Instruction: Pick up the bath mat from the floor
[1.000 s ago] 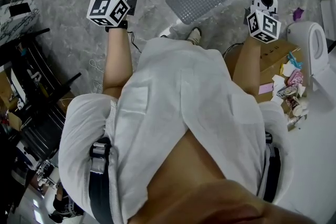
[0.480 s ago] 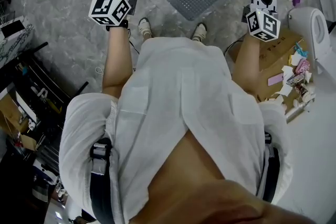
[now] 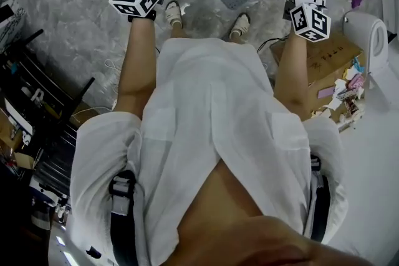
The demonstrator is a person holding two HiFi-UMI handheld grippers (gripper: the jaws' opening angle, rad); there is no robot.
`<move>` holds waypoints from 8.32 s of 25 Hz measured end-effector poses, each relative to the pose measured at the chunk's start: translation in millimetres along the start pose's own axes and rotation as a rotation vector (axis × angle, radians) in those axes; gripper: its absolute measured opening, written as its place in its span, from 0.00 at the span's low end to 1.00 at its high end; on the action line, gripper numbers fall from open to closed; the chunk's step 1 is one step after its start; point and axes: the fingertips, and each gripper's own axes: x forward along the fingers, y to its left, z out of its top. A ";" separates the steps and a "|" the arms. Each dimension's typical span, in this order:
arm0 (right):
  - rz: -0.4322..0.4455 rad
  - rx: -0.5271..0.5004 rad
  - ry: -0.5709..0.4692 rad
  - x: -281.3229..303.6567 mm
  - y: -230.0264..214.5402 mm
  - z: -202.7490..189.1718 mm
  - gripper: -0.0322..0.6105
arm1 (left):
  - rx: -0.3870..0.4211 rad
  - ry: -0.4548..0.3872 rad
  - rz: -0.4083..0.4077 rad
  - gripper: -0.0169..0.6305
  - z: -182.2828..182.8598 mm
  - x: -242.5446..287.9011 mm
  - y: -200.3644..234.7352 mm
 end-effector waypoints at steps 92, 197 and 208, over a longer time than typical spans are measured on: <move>1.013 -0.966 1.037 166.9 277.4 -790.7 0.51 | -0.113 -0.145 0.648 0.07 -485.9 -152.8 166.1; 0.960 -0.253 0.731 27.8 576.7 -100.1 0.13 | 0.108 -0.252 0.911 0.07 11.0 -456.2 115.1; 0.896 -0.240 0.751 29.7 554.8 -97.5 0.13 | 0.120 -0.257 0.862 0.07 16.6 -444.8 110.3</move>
